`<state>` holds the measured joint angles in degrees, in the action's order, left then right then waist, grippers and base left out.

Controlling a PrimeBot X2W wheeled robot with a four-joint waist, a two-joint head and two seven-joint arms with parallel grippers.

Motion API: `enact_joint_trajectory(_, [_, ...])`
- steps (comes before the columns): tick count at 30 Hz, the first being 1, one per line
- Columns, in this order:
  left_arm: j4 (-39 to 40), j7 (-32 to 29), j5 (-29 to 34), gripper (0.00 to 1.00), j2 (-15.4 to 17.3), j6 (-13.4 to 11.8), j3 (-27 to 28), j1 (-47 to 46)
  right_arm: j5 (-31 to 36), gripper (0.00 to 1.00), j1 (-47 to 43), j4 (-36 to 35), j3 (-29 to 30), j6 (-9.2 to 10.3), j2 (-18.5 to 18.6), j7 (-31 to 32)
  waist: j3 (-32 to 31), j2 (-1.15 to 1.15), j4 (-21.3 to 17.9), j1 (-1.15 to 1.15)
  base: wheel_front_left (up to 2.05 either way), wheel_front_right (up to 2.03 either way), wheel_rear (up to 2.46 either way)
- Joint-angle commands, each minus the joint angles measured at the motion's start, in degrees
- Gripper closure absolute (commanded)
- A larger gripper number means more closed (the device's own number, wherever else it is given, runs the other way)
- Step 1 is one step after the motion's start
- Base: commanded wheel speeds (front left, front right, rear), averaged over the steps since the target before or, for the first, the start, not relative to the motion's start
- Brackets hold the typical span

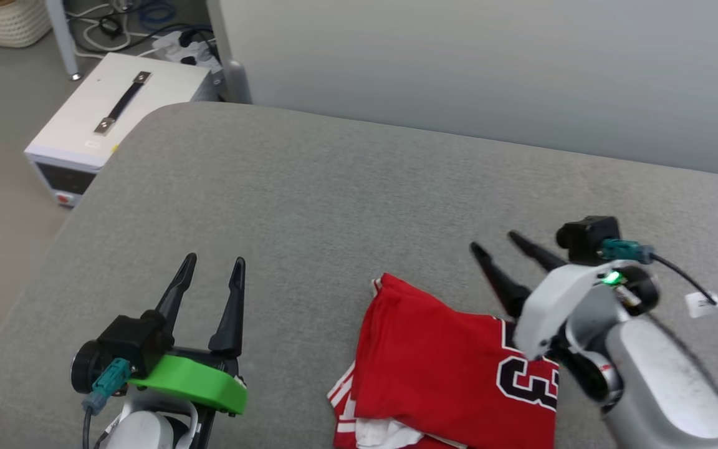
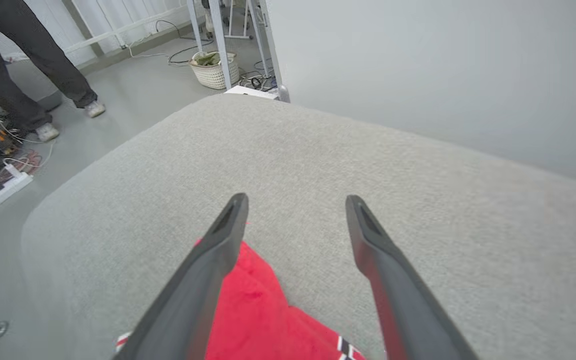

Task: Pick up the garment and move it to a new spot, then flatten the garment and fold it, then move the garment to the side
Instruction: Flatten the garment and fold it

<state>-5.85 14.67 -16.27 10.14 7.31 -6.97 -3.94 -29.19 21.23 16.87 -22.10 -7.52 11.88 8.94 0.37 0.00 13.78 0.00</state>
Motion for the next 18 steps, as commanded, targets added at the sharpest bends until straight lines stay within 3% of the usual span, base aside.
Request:
enact_joint_trajectory(1, [0.2,0.3,-0.4,0.0,-0.2,0.2,0.0,0.6,2.6,0.0,0.7,-1.2,0.2,0.03,1.8,-1.3,0.0,0.0,-2.5,0.0,0.0,0.0,0.0])
enact_joint_trajectory(5, [0.2,0.3,-0.9,0.0,-0.7,0.2,-0.1,0.5,9.5,0.0,-0.7,-5.2,3.6,0.03,7.1,-5.5,0.3,0.0,-5.1,0.0,0.0,0.0,0.0])
enact_joint_trajectory(10, [0.1,0.3,-1.6,0.0,-1.3,0.2,-0.4,0.5,14.3,0.0,-4.8,-10.1,9.7,0.03,9.3,-10.9,0.7,0.0,-7.8,0.0,0.0,0.0,0.0])
enact_joint_trajectory(18, [0.9,0.3,-2.3,0.0,-1.2,0.2,0.1,1.7,18.3,0.0,-15.6,-16.7,20.5,0.03,4.6,-17.4,1.0,0.0,-10.7,0.0,0.0,0.0,0.0])
